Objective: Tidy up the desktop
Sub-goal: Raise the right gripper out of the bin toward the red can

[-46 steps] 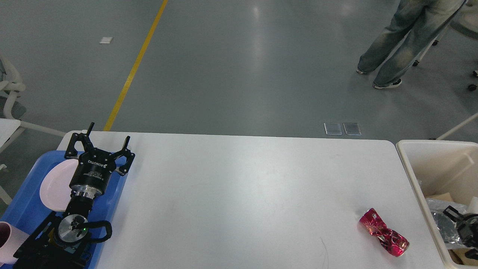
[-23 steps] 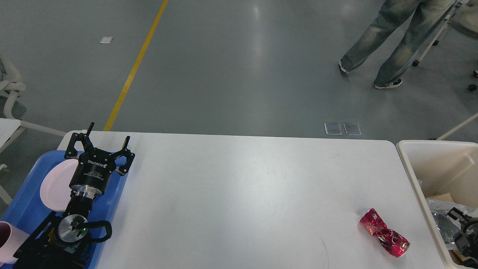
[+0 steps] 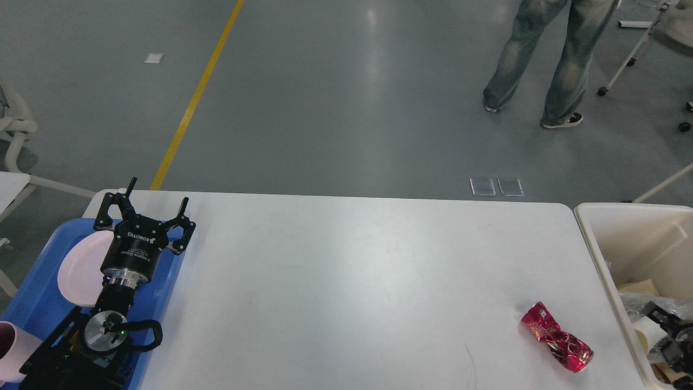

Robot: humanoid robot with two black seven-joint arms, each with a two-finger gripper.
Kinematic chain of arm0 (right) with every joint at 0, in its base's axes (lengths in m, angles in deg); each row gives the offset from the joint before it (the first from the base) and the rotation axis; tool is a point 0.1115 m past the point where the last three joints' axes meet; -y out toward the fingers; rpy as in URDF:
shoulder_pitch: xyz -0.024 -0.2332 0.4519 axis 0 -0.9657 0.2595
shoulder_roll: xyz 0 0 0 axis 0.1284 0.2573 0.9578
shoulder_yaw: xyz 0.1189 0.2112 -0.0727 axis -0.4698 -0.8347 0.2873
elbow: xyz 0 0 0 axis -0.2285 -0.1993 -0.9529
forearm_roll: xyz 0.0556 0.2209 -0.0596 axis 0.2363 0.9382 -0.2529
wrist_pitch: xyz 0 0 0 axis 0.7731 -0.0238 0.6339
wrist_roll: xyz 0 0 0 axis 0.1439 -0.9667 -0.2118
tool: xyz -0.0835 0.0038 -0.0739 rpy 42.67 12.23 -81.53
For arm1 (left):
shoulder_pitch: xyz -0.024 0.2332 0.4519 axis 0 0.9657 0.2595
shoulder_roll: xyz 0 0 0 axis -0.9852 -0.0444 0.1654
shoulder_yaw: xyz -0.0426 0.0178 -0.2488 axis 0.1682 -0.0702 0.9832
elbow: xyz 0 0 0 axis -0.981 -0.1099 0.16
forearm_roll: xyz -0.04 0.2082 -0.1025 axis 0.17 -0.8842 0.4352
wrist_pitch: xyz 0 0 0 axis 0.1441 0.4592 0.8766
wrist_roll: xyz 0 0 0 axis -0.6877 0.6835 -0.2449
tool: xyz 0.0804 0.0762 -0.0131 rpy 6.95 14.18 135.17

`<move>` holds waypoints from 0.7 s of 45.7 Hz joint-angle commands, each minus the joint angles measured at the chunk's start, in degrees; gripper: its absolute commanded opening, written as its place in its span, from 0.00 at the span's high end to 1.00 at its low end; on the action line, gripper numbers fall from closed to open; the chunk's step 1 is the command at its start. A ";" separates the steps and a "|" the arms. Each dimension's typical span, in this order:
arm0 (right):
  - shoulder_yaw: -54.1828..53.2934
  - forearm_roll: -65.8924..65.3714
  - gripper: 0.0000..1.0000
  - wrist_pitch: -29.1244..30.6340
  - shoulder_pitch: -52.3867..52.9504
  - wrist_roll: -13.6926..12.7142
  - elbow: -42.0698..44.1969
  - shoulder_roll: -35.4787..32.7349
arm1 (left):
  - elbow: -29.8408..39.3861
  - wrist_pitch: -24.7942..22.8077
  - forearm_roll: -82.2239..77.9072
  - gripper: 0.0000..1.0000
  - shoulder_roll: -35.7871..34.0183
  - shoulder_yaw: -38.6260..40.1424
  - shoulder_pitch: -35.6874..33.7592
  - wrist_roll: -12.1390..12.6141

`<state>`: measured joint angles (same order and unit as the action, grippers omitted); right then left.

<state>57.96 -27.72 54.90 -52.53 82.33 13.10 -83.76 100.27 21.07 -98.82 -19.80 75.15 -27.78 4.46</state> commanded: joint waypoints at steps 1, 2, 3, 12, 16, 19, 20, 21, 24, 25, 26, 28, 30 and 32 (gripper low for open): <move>0.53 -0.58 0.00 3.27 3.91 -0.19 -4.17 -2.12 | -0.02 0.08 0.00 0.04 -0.05 0.00 -0.01 0.00; 0.71 -0.84 0.00 4.50 5.57 -0.27 -5.40 -2.83 | -0.02 0.08 0.00 0.04 -0.05 0.00 -0.01 0.00; 0.97 -1.28 0.00 6.07 7.59 -0.27 -6.80 -3.62 | -0.02 0.08 0.00 0.04 -0.05 0.00 -0.01 0.00; 2.47 -14.89 0.00 18.30 27.37 -2.29 -20.94 -6.61 | 0.07 -0.01 0.00 0.04 -0.05 0.00 -0.01 0.00; 2.82 -22.71 0.00 22.17 36.94 -2.47 -29.91 -6.70 | 0.07 -0.01 0.00 0.04 0.04 0.00 -0.01 0.00; 3.61 -26.15 0.00 26.11 45.03 -3.70 -36.50 -7.05 | -0.02 -0.01 0.00 0.04 -0.05 0.00 -0.01 0.00; 4.13 -26.15 0.00 27.61 47.14 -4.40 -38.26 -7.05 | 0.07 -0.01 0.00 0.04 0.04 0.00 -0.01 0.00; 4.75 -26.15 0.00 29.54 49.34 -5.10 -39.93 -6.88 | -0.02 0.08 0.00 0.04 -0.05 0.00 -0.01 0.00; 6.25 -26.07 0.00 35.60 55.76 -7.04 -44.24 -6.44 | -0.02 0.08 0.00 0.04 0.04 0.00 -0.01 0.00; 6.34 -25.98 0.00 37.45 57.86 -7.39 -45.74 -6.44 | -0.02 0.08 0.00 0.04 -0.05 0.00 -0.01 0.00; 6.34 -25.89 0.00 39.38 59.97 -7.57 -47.23 -6.35 | 0.07 -0.01 0.00 0.04 0.04 0.00 -0.01 0.00; 6.51 -25.89 0.00 42.73 63.93 -7.66 -50.31 -6.35 | 0.07 -0.01 0.00 0.04 0.04 0.00 -0.01 0.00; 6.69 -25.89 0.00 45.63 68.23 -7.74 -53.73 -6.52 | 0.07 0.08 0.00 0.04 -0.05 0.00 -0.01 0.00; 7.30 -25.80 0.00 47.74 72.45 -7.74 -56.98 -6.35 | 0.07 0.08 0.00 0.04 0.04 0.00 -0.01 0.00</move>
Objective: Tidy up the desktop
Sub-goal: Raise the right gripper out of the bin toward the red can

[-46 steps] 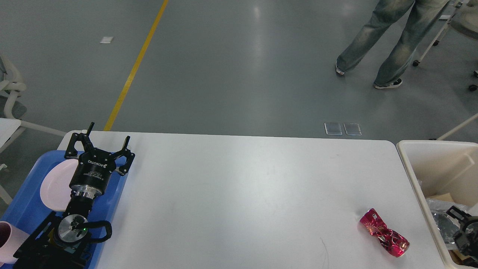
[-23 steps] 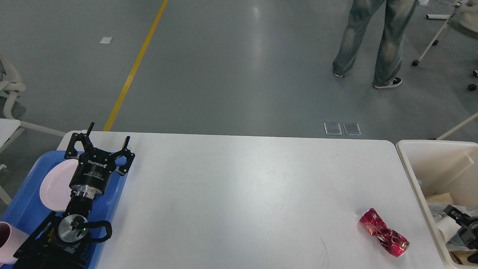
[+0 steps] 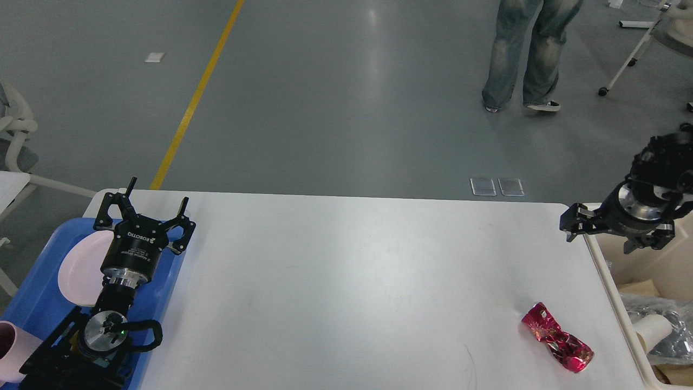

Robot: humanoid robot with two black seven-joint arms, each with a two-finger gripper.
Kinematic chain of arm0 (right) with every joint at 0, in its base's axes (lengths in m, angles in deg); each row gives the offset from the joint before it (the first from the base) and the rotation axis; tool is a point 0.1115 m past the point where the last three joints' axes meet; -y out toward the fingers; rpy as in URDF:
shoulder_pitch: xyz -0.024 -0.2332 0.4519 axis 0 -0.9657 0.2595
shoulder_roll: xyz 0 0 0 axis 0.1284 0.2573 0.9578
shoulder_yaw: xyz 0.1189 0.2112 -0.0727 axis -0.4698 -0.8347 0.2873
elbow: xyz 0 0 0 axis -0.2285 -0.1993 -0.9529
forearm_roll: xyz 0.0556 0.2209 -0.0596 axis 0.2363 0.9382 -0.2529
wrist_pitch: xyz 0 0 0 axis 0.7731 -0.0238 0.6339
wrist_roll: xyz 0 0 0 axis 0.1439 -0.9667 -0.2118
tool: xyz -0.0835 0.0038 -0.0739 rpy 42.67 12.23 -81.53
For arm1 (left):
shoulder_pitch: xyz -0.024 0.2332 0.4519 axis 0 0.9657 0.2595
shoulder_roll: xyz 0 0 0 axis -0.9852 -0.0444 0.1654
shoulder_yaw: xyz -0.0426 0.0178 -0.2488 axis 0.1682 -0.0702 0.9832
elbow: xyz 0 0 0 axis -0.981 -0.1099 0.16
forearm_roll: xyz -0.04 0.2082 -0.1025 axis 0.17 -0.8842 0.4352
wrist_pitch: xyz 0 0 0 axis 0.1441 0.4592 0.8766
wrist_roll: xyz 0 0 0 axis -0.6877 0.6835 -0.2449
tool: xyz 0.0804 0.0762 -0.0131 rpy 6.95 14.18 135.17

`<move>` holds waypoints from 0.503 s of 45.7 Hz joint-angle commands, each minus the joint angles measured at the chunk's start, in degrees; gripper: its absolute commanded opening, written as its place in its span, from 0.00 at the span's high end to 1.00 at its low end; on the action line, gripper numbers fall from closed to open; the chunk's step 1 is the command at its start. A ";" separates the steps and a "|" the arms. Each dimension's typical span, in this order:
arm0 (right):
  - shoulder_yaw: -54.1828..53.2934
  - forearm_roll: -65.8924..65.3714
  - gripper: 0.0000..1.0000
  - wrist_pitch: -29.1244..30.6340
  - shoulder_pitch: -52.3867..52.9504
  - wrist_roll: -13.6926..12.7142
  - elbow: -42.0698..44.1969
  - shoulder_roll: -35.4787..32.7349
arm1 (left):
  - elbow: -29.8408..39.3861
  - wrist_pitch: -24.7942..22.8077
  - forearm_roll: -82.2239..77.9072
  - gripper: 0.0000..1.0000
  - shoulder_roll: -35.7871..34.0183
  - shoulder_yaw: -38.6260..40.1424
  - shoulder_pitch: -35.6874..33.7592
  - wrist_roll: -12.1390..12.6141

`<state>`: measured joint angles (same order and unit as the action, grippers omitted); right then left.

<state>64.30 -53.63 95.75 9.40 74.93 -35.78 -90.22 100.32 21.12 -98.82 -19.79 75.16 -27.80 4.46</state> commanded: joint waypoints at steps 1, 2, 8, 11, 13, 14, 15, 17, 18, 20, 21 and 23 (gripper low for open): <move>1.14 0.10 0.00 7.69 12.46 -0.34 -9.86 0.10 | 0.02 -0.05 0.00 0.04 0.03 0.00 0.00 0.00; 1.49 0.10 0.00 8.48 14.22 -0.43 -11.62 0.10 | -0.06 -0.05 0.00 0.04 0.03 0.00 0.00 0.00; 5.00 0.10 0.00 9.19 26.26 -1.57 -25.51 -2.26 | 0.02 -0.05 0.00 0.04 -0.06 0.00 0.00 0.00; 6.49 0.10 0.00 8.84 32.32 -2.80 -32.45 -4.81 | -0.06 -0.05 0.00 0.04 0.03 0.00 0.00 0.00; 6.94 0.19 0.00 8.66 35.93 -4.03 -36.58 -6.83 | -0.06 0.04 0.00 0.04 0.03 0.00 0.00 0.00; 7.11 0.28 0.00 8.66 37.69 -4.64 -38.34 -7.88 | -0.06 0.04 0.00 0.04 -0.06 0.00 0.00 0.00; 7.20 0.37 0.00 8.75 39.27 -5.35 -39.92 -8.85 | -0.06 0.04 0.00 0.04 -0.06 0.00 0.00 0.00; 8.25 2.82 0.00 9.01 43.67 -7.98 -43.27 -11.05 | -0.06 -0.05 0.00 0.04 -0.06 0.00 0.00 0.00; 8.95 4.22 0.00 9.01 44.38 -8.69 -43.54 -11.41 | -0.06 0.04 0.00 0.04 -0.06 0.00 0.00 0.00; 10.36 7.30 0.00 8.84 45.43 -10.09 -43.63 -11.67 | -0.06 -0.05 0.00 0.04 -0.06 0.00 0.00 0.00; 10.98 8.62 0.00 8.75 45.79 -10.88 -43.63 -11.76 | -0.06 0.04 0.00 0.04 -0.06 0.00 0.00 0.00; 11.42 10.55 0.02 8.75 46.14 -12.20 -43.63 -11.85 | -0.06 0.04 0.00 0.04 -0.06 0.00 0.00 0.00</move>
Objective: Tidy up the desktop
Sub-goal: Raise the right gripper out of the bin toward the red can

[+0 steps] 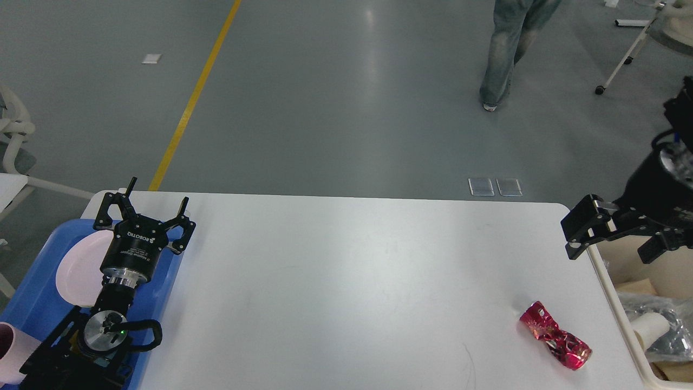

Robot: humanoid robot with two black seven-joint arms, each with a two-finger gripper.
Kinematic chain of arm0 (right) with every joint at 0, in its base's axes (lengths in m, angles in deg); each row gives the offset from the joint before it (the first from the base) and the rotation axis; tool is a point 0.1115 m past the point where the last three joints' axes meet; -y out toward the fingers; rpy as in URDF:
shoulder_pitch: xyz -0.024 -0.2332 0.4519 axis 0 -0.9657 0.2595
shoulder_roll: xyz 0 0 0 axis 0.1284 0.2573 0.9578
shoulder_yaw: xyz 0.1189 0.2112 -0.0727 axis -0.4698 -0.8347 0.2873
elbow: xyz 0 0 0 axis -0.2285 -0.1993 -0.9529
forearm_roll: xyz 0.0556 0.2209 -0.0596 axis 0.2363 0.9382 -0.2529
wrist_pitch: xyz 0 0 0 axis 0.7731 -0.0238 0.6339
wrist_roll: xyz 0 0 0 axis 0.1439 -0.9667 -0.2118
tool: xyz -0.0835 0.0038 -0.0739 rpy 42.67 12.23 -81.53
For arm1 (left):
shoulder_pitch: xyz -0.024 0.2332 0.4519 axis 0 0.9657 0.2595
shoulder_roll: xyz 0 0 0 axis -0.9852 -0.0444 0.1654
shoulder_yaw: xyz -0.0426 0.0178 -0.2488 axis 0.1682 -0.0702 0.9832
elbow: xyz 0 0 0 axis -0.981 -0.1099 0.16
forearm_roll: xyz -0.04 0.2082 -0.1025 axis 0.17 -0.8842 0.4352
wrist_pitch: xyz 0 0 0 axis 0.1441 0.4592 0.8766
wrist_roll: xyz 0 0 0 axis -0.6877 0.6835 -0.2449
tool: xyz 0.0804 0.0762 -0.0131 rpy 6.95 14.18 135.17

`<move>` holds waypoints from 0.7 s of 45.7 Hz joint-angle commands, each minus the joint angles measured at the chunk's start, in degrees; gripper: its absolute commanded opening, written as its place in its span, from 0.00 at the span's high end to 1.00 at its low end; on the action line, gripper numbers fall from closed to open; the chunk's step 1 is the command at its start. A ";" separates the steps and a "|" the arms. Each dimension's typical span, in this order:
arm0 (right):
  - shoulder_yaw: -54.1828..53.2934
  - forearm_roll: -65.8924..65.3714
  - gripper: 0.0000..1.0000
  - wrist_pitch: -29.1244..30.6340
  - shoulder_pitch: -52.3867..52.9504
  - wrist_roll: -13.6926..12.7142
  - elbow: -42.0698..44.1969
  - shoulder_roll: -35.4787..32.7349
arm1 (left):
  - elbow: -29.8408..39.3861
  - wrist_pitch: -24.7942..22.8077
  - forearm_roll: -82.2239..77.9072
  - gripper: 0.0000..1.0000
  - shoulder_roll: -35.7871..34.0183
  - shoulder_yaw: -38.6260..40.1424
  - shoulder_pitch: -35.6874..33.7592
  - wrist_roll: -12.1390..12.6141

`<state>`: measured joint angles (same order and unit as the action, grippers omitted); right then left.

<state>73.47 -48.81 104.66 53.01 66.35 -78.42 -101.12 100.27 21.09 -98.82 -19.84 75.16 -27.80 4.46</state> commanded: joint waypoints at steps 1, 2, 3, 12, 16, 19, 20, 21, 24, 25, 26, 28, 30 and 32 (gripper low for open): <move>2.51 6.44 0.02 -0.25 2.62 -3.81 -0.99 -0.94 | -0.02 0.06 0.00 0.04 -0.01 0.00 0.01 0.00; 2.78 6.97 0.02 -0.42 2.62 -3.81 -0.99 -0.59 | -0.02 -0.03 0.00 0.04 -0.01 0.00 0.01 0.00; 3.04 7.24 0.02 -0.51 2.62 -3.72 -0.91 -0.16 | -0.02 -0.03 0.00 0.04 -0.01 0.00 0.01 0.00; 10.68 7.59 0.10 -1.48 3.06 5.49 -0.64 7.57 | -0.02 0.06 0.00 0.04 -0.01 0.00 0.01 0.00; 18.06 7.59 0.13 -3.05 4.90 17.00 -0.47 16.35 | -0.02 0.06 0.00 0.04 -0.01 0.00 0.01 0.00; 20.45 7.59 0.13 -4.02 6.22 21.67 -0.47 17.60 | -0.02 -0.03 0.00 0.04 -0.01 0.00 0.01 0.00; 20.36 7.51 0.12 -4.11 6.39 21.68 -0.47 17.51 | -0.02 -0.03 0.00 0.04 -0.01 0.00 0.01 0.00; 20.27 7.42 0.11 -4.11 6.48 21.51 -0.47 17.51 | -0.02 0.06 0.00 0.04 -0.01 0.00 0.01 0.00; 20.01 7.15 0.11 -4.11 6.48 20.37 -0.55 17.34 | -0.02 -0.03 0.00 0.04 -0.01 0.00 0.01 0.00; 19.75 7.15 0.11 -4.11 6.48 20.28 -0.47 17.25 | -0.02 0.06 0.00 0.04 -0.01 0.00 0.01 0.00; 19.40 6.80 0.11 -4.11 6.40 20.01 -0.47 17.08 | -0.02 -0.03 0.00 0.04 -0.01 0.00 0.01 0.00; 19.13 6.71 0.11 -4.29 6.40 19.92 -0.47 16.64 | -0.02 -0.03 0.00 0.04 -0.01 0.00 0.01 0.00; 19.13 6.63 0.10 -4.38 6.40 19.92 -0.47 16.55 | -0.02 -0.03 0.00 0.04 -0.01 0.00 0.01 0.00; 19.13 6.54 0.09 -4.46 6.31 19.92 -0.47 16.63 | -0.02 -0.03 0.00 0.04 -0.01 0.00 0.01 0.00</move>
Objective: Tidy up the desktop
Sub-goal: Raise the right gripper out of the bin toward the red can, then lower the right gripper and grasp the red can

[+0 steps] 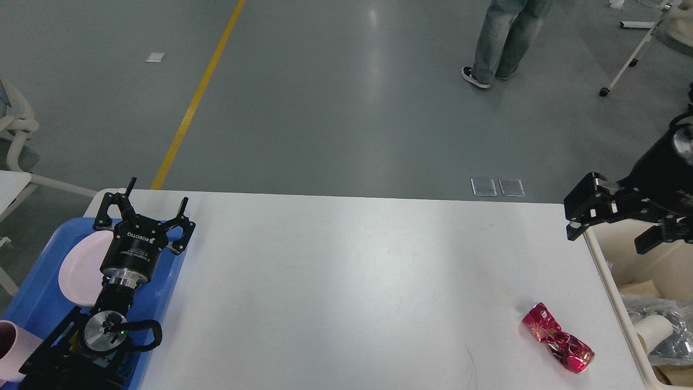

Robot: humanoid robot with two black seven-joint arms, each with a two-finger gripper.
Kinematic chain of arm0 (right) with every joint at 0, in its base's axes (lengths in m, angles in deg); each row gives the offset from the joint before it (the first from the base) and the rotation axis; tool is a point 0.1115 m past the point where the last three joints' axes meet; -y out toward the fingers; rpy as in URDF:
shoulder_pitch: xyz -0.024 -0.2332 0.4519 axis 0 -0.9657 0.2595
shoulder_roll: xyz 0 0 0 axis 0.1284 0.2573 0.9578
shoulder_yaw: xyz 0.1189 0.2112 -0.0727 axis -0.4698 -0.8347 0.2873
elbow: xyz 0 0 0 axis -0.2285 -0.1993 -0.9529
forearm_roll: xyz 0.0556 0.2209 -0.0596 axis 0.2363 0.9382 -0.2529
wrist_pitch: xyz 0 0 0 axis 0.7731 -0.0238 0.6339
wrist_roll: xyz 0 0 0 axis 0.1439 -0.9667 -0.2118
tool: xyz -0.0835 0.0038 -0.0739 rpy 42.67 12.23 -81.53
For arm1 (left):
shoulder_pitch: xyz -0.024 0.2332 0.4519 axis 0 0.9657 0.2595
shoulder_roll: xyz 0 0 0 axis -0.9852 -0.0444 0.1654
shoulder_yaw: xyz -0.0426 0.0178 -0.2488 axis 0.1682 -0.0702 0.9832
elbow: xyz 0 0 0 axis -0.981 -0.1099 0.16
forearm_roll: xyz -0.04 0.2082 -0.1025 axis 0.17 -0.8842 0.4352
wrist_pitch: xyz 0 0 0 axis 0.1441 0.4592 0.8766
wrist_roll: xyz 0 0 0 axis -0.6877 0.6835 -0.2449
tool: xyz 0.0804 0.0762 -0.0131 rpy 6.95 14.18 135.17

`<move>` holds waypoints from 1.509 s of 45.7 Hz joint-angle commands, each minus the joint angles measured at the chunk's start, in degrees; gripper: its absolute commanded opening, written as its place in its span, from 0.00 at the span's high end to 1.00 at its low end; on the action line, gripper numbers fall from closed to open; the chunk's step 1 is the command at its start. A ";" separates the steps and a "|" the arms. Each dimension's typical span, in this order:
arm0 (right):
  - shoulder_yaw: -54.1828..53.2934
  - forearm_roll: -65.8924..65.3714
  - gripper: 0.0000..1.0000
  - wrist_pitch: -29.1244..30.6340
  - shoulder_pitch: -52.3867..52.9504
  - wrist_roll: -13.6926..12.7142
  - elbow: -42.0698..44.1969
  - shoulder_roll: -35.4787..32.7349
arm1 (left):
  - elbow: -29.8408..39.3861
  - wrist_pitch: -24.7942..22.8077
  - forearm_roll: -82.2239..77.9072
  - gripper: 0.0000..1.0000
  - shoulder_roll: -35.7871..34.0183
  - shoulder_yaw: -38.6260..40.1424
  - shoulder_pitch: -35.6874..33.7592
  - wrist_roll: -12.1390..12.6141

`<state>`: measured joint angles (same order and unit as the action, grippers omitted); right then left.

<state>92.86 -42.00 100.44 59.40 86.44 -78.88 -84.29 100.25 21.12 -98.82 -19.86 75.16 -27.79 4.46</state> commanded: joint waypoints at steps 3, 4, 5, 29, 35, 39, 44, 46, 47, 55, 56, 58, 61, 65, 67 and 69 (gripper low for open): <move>-0.35 -0.62 0.09 -0.51 -0.52 -0.16 0.08 -0.20 | 0.00 -0.06 0.00 0.04 0.00 0.00 0.00 0.00; -0.35 -0.97 0.10 -0.68 -0.70 -0.16 0.08 -0.20 | 0.00 -0.06 0.00 0.04 0.00 0.00 0.00 0.00; -0.44 -1.50 0.10 -0.95 -1.22 -0.16 0.17 -0.28 | 0.00 -0.06 0.00 0.04 0.00 0.00 0.00 0.00; -11.86 -21.97 0.24 -29.59 -44.89 0.02 11.24 -0.20 | 0.00 -0.06 0.00 0.04 0.00 0.00 0.00 0.00; -11.86 -26.55 0.24 -38.21 -52.54 0.02 14.40 0.42 | 0.00 -0.06 0.00 0.04 0.00 0.00 0.00 0.00; -11.95 -26.73 0.24 -39.88 -55.10 0.02 15.63 0.51 | 0.09 -0.06 0.00 0.04 0.00 0.00 0.00 0.00; -12.21 -26.73 0.23 -39.97 -55.72 0.10 16.52 0.51 | 0.00 -0.06 0.00 0.04 0.00 0.00 0.00 0.00; -12.48 -26.73 0.23 -39.97 -55.98 0.10 16.52 0.59 | 0.00 -0.06 0.00 0.04 0.00 0.00 0.00 0.00; -12.74 -26.73 0.23 -40.06 -56.15 0.10 16.52 0.59 | 0.09 0.03 0.00 0.04 0.00 0.00 0.00 0.00; -15.11 -26.73 0.22 -40.24 -59.31 0.02 18.44 1.29 | 0.00 -0.06 0.00 0.04 0.00 0.00 0.00 0.00; -15.38 -26.64 0.21 -40.24 -60.02 -0.07 19.15 1.65 | 0.09 0.03 0.00 0.04 0.00 0.00 0.00 0.00; -15.82 -26.29 0.20 -40.24 -61.34 -0.07 20.12 2.44 | 0.09 0.03 0.00 0.04 0.09 0.00 0.00 0.00; -16.34 -26.02 0.20 -40.59 -62.74 -0.25 21.35 3.32 | 0.00 0.03 0.00 0.04 0.01 0.00 0.00 0.00; -16.87 -26.02 0.20 -40.68 -63.89 -0.34 23.10 3.49 | 0.00 -0.06 0.00 0.04 0.00 0.00 0.00 0.00; -17.05 -25.94 0.20 -40.68 -64.85 -0.42 24.33 3.50 | 0.09 -0.06 0.00 0.04 0.00 0.00 0.00 0.00; -17.22 -25.76 0.19 -40.59 -65.65 -0.34 25.56 3.50 | 0.09 -0.06 0.00 0.04 0.00 0.00 0.00 0.00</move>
<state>76.18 -68.03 59.82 -4.22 86.10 -56.11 -80.88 100.29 21.07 -98.82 -19.83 75.16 -27.78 4.46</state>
